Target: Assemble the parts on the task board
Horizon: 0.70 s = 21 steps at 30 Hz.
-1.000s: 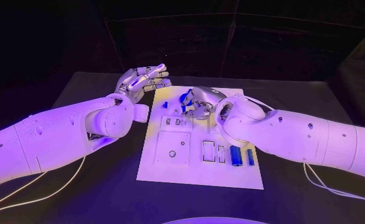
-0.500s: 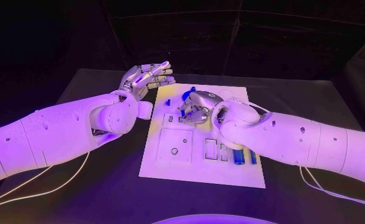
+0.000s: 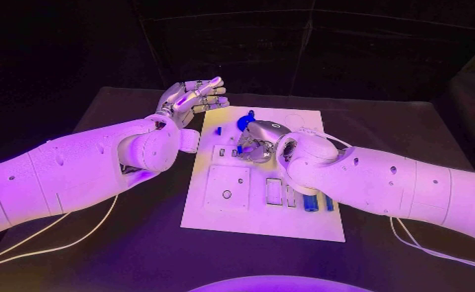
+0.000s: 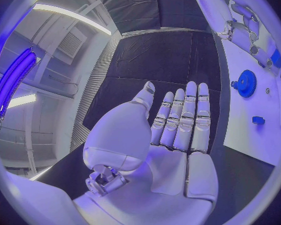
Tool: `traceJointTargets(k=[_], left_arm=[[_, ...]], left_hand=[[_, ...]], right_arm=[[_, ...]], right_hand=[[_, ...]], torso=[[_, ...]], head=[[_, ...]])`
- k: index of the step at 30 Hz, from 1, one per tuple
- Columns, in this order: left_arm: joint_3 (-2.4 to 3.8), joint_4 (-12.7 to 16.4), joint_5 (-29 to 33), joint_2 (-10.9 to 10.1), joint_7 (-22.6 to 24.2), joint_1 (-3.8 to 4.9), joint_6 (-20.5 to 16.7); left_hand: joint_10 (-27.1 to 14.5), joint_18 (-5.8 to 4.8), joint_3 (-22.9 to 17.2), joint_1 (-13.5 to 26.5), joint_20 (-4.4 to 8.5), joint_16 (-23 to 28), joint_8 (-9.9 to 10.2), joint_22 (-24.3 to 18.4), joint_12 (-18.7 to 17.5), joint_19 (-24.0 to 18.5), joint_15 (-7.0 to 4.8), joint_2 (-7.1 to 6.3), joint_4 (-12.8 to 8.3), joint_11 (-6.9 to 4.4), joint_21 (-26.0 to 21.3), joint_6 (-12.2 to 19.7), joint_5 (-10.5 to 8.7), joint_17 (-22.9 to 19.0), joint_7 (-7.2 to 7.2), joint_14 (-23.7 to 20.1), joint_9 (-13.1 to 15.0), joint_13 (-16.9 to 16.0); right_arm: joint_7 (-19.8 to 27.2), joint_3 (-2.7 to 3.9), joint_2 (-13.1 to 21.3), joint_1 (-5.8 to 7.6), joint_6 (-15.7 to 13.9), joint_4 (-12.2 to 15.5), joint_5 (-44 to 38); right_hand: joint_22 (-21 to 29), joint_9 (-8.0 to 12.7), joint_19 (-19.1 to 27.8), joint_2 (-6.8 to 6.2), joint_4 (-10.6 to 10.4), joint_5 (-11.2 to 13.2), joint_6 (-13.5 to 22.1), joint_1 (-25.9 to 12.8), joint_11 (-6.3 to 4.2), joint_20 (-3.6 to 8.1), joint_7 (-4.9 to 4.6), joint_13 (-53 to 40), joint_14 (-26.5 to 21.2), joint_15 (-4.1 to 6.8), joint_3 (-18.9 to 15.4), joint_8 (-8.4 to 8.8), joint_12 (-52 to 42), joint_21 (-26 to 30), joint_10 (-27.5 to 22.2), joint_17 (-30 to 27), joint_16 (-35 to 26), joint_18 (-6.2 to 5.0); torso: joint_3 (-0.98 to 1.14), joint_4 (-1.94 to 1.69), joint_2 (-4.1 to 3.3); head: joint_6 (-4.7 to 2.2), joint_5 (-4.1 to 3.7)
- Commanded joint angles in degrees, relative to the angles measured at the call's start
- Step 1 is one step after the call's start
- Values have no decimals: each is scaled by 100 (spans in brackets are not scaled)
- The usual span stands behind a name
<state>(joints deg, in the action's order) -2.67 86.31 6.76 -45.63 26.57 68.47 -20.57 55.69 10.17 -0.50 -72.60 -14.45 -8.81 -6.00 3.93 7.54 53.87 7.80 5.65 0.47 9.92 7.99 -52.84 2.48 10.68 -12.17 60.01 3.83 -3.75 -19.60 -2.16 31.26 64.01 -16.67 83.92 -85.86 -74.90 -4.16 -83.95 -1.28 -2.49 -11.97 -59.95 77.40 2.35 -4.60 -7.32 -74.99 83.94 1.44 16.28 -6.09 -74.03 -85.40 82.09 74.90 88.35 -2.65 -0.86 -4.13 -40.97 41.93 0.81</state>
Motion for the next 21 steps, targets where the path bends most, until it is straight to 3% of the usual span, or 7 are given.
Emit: traceJointTargets(k=[1, 21], left_arm=[[5, -2, -11, 8, 24, 10, 83], [5, -25, -11, 21, 17, 8, 96]], left_hand=[[31, 36, 32, -29, 8, 37, 10, -2, -14, 31, 5, 33, -2, 0, -21, -53, 25, 7, 7, 27, 2, -4], [31, 36, 32, -29, 8, 37, 10, -2, -14, 31, 5, 33, -2, 0, -21, -53, 25, 7, 7, 27, 2, -4]], right_arm=[[-26, 1, 4, 3, 93, 1, -33], [-77, 1, 17, -36, 251, -34, -80]], right_hand=[[-449, -3, -99, -47, 0, -1, -44, -5, -1, 18, -3, -235, 541, 30, 4, -17, 27, -26, -52, 1234, 22, 40], [-431, 13, -91, -159, 11, 68, 20, -66, 17, 10, -27, -175, 536, 18, -10, 46, 119, -16, -99, 1214, 10, 37]], torso=[[-4, -6, 1], [-2, -6, 3]], head=[[10, -2], [23, -23]])
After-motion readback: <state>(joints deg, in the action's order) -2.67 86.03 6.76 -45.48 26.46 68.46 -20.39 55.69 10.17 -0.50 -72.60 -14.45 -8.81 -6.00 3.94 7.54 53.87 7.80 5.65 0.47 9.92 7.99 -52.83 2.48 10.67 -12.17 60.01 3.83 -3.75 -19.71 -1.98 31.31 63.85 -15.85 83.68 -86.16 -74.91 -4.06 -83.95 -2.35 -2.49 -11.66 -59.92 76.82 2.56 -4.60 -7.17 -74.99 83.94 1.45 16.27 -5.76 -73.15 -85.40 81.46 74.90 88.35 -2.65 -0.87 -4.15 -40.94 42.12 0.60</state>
